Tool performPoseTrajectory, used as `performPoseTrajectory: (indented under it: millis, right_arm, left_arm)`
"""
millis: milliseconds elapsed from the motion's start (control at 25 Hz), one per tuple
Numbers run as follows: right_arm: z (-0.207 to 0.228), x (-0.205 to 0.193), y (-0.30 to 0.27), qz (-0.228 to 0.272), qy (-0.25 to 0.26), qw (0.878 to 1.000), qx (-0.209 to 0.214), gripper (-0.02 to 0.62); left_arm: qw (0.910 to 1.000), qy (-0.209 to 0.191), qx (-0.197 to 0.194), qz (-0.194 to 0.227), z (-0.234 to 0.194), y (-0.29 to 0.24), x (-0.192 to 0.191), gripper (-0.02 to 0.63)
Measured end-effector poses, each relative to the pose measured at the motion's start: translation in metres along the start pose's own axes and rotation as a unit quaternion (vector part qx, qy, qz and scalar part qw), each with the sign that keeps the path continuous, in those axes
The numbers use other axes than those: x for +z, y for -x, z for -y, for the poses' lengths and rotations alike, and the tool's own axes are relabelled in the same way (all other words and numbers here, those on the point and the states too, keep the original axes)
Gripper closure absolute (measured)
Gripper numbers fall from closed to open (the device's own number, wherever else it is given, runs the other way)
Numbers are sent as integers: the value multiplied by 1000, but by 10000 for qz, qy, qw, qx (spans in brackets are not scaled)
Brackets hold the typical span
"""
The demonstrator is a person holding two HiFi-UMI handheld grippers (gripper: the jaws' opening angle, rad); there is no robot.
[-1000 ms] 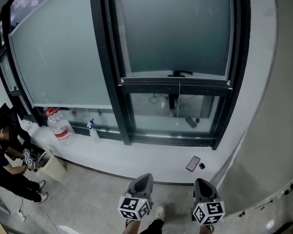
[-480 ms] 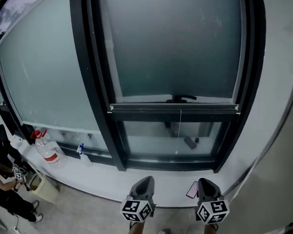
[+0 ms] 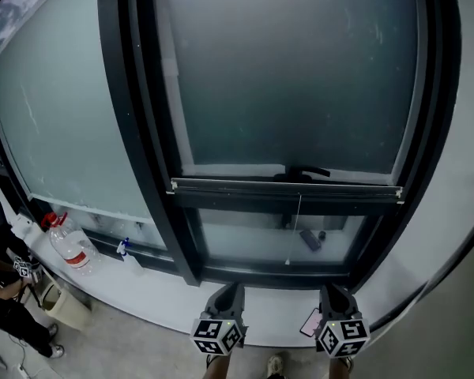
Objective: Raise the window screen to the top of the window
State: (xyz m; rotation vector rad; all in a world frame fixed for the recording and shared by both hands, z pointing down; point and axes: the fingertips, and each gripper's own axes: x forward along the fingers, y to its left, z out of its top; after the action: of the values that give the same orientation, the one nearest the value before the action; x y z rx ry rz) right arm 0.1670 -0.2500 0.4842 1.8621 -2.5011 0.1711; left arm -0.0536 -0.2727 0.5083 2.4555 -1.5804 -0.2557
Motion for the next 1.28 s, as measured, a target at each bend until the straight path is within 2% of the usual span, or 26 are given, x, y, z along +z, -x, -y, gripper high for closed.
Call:
performPoseTrajectory:
  millis: [360, 520, 680, 840, 880, 920, 960, 1000, 1080, 1160, 1280]
  right_arm:
    - [54, 42, -103, 362, 168, 9986, 355, 594]
    - [68, 53, -137, 363, 306, 9976, 511, 594]
    - [67, 63, -168, 272, 789, 9940, 701, 594]
    - [64, 76, -187, 97, 1766, 9811, 785, 594]
    - [63, 82, -191, 44, 2043, 9758, 779, 592]
    - [63, 88, -194, -21, 2372, 9686, 749, 592]
    - [65, 94, -196, -105, 2792, 9578, 683, 575]
    - [67, 99, -199, -205, 3295, 9422, 578, 558]
    - [75, 107, -203, -425, 4308, 9007, 361, 557]
    - [81, 107, -207, -689, 5038, 8605, 329, 557]
    - [85, 99, -213, -1194, 5765, 8064, 561, 558]
  left_arm:
    - [9985, -330, 110, 419, -15, -115, 41, 603]
    - [9966, -566, 73, 587, -14, -157, 59, 603]
    - [9919, -1149, -91, 539, -15, -186, 77, 603]
    - [9794, -1971, -344, 276, -20, -203, 88, 601]
    - [9724, -2282, -420, 246, -21, -206, 92, 599]
    - [9629, -2648, -486, 178, -23, -209, 96, 566]
    - [9503, -3064, -543, 45, -24, -212, 97, 527]
    - [9339, -3523, -592, -137, -26, -214, 95, 509]
    - [8917, -4442, -676, -552, -31, -219, 90, 502]
    - [8510, -5104, -783, -958, -37, -222, 85, 502]
    - [8079, -5600, -983, -1552, -45, -228, 78, 502]
